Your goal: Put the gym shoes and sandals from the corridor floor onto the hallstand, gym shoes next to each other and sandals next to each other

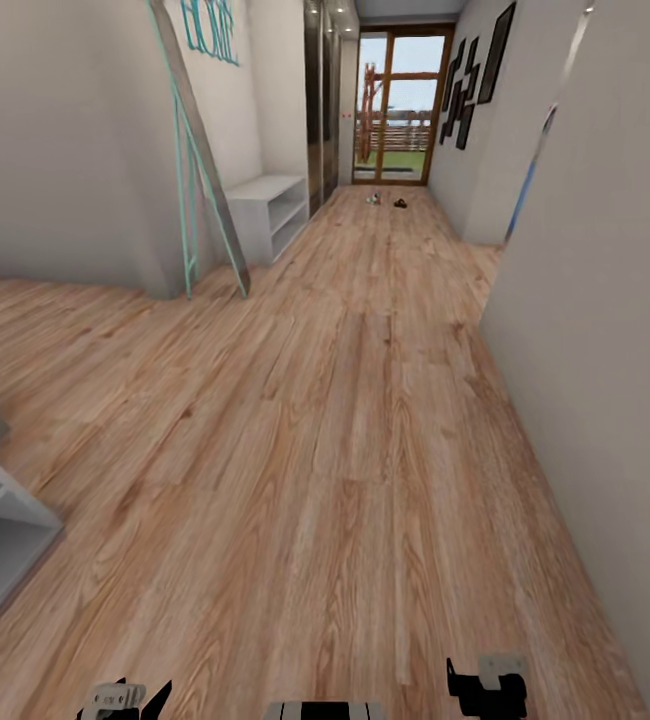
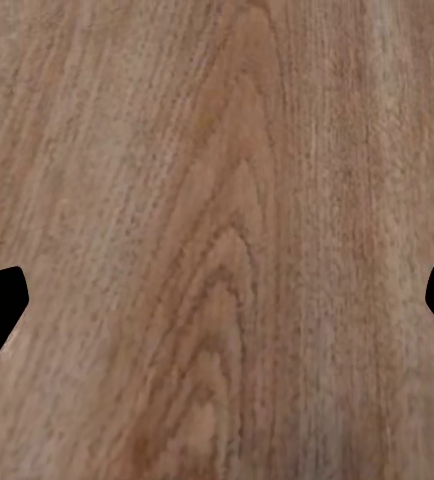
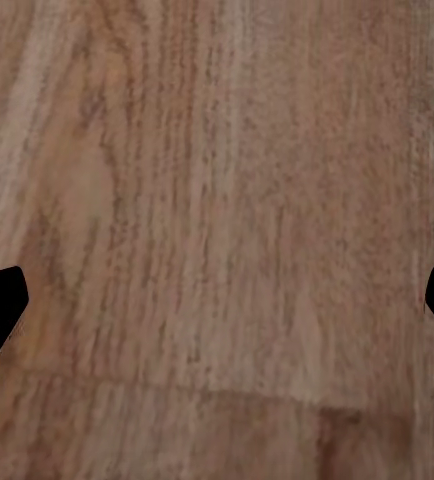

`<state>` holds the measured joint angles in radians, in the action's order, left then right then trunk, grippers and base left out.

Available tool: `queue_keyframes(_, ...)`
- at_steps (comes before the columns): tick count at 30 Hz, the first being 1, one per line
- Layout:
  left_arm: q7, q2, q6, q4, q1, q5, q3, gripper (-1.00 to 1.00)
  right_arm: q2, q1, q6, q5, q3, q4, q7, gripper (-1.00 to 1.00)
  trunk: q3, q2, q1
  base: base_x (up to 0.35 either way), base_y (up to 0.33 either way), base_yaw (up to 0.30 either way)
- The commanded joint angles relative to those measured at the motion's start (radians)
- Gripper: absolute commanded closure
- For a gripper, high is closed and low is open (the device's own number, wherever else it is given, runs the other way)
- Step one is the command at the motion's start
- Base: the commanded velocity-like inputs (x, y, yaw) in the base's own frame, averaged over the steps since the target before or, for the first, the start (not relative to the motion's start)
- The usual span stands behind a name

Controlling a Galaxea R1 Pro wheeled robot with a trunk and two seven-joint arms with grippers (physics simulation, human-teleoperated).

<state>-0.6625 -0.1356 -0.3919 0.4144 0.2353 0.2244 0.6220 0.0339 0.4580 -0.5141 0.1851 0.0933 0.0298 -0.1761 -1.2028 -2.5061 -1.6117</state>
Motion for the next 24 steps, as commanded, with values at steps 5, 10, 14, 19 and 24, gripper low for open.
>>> queue_keyframes(5,-0.005,0.0,-0.004,0.0,0.001,0.011,0.01,-1.0,0.001,0.001,-0.003,0.011,0.008,-0.001,-0.003,-1.0,0.007,0.0,0.0,0.338,0.0,-0.055)
queue_keyframes(10,-0.005,0.001,-0.005,0.0,0.001,0.012,0.01,-1.0,0.003,0.001,-0.003,0.011,0.007,0.0,-0.003,-1.0,0.01,0.0,0.0,0.338,0.0,-0.012)
queue_keyframes(14,-0.005,0.001,-0.005,0.0,0.001,0.013,0.01,-1.0,0.005,0.001,-0.003,0.011,0.006,0.0,-0.003,-1.0,0.01,0.0,0.0,0.338,0.0,-0.002)
queue_keyframes(19,-0.005,0.002,-0.005,0.0,0.001,0.014,0.01,-1.0,0.006,0.001,-0.003,0.012,0.006,-0.001,-0.003,-1.0,0.01,0.0,0.0,0.338,0.0,0.0)
queue_keyframes(24,-0.005,0.002,-0.005,0.0,0.001,0.014,0.01,-1.0,0.006,0.001,-0.003,0.013,0.004,-0.001,-0.003,-1.0,0.01,0.0,0.0,0.338,0.0,0.0)
